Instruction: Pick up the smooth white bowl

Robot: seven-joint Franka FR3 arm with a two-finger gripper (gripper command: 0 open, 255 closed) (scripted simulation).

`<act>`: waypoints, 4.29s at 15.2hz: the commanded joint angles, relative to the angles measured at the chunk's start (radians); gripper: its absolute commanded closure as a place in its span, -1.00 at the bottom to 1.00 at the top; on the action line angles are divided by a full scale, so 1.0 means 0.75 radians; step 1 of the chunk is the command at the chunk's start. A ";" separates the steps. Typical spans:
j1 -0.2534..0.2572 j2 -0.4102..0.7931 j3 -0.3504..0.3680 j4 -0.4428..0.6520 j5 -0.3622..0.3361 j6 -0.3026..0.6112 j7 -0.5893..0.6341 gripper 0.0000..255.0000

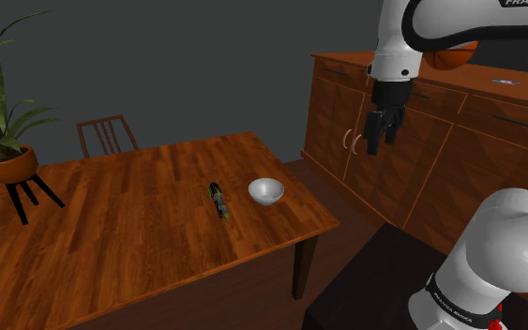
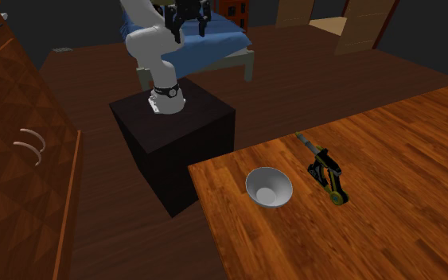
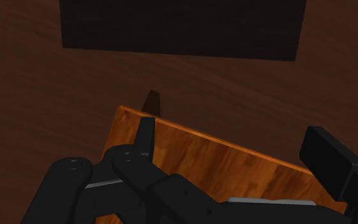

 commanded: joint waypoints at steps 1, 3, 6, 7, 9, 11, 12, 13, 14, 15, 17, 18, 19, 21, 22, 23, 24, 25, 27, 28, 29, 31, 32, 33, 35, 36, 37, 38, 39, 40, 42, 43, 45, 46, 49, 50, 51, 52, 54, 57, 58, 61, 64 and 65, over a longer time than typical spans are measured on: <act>0.000 0.000 0.000 0.000 0.000 0.000 0.000 -1.00; 0.004 0.070 0.015 -0.017 0.008 0.094 0.017 -1.00; 0.008 0.188 0.036 -0.027 0.017 0.232 0.042 -1.00; 0.010 0.230 0.043 -0.027 0.019 0.277 0.050 -1.00; 0.012 0.318 0.057 -0.020 0.022 0.364 0.067 -1.00; 0.014 0.409 0.070 -0.005 0.023 0.448 0.084 -1.00; 0.015 0.457 0.076 0.006 0.023 0.488 0.092 -1.00; 0.015 0.505 0.082 0.018 0.022 0.527 0.101 -1.00; 0.016 0.554 0.088 0.032 0.020 0.565 0.110 -1.00; 0.016 0.603 0.094 0.048 0.018 0.601 0.119 -1.00; 0.017 0.703 0.104 0.086 0.012 0.669 0.139 -1.00; 0.017 0.753 0.109 0.108 0.007 0.701 0.148 -1.00; 0.017 0.804 0.113 0.131 0.003 0.732 0.159 -1.00; 0.018 0.906 0.121 0.184 -0.009 0.787 0.179 -1.00; 0.019 0.958 0.124 0.213 -0.016 0.813 0.190 -1.00; 0.020 1.009 0.127 0.243 -0.023 0.836 0.201 -1.00; 0.022 1.060 0.129 0.276 -0.031 0.858 0.212 -1.00; 0.023 1.112 0.131 0.310 -0.039 0.878 0.223 -1.00; 0.028 1.215 0.133 0.383 -0.056 0.913 0.245 -1.00; 0.030 1.266 0.133 0.423 -0.065 0.927 0.255 -1.00; 0.034 1.318 0.132 0.464 -0.073 0.940 0.265 -1.00; 0.041 1.421 0.130 0.551 -0.090 0.961 0.285 -1.00; 0.045 1.473 0.128 0.598 -0.099 0.968 0.294 -1.00; 0.050 1.525 0.125 0.647 -0.106 0.974 0.303 -1.00; 0.059 1.630 0.120 0.751 -0.120 0.980 0.319 -1.00; 0.064 1.683 0.117 0.806 -0.127 0.981 0.326 -1.00; 0.069 1.736 0.114 0.864 -0.132 0.979 0.332 -1.00; 0.074 1.791 0.110 0.924 -0.138 0.975 0.338 -1.00; 0.079 1.846 0.107 0.987 -0.142 0.970 0.344 -1.00; 0.084 1.901 0.103 1.054 -0.146 0.962 0.348 -1.00; 0.090 1.976 0.099 1.145 -0.151 0.948 0.354 -1.00; 0.091 1.987 0.098 1.144 -0.152 0.960 0.355 -1.00; 0.091 2.009 0.097 1.143 -0.154 0.983 0.356 -1.00; 0.092 2.020 0.096 1.143 -0.155 0.995 0.357 -1.00; 0.093 2.062 0.093 1.145 -0.158 1.034 0.361 -1.00; 0.093 2.062 0.093 1.145 -0.158 1.034 0.361 -1.00; 0.093 2.062 0.093 1.145 -0.158 1.034 0.361 -1.00; 0.095 2.061 0.094 1.143 -0.158 1.035 0.362 1.00; 0.094 2.062 0.094 1.146 -0.158 1.033 0.362 1.00; 0.094 2.061 0.094 1.145 -0.158 1.033 0.362 1.00; 0.094 2.061 0.094 1.145 -0.158 1.033 0.362 1.00; 0.093 2.062 0.093 1.145 -0.158 1.034 0.361 1.00; 0.092 2.027 0.096 1.142 -0.155 1.001 0.358 1.00; 0.092 2.015 0.096 1.142 -0.154 0.990 0.357 1.00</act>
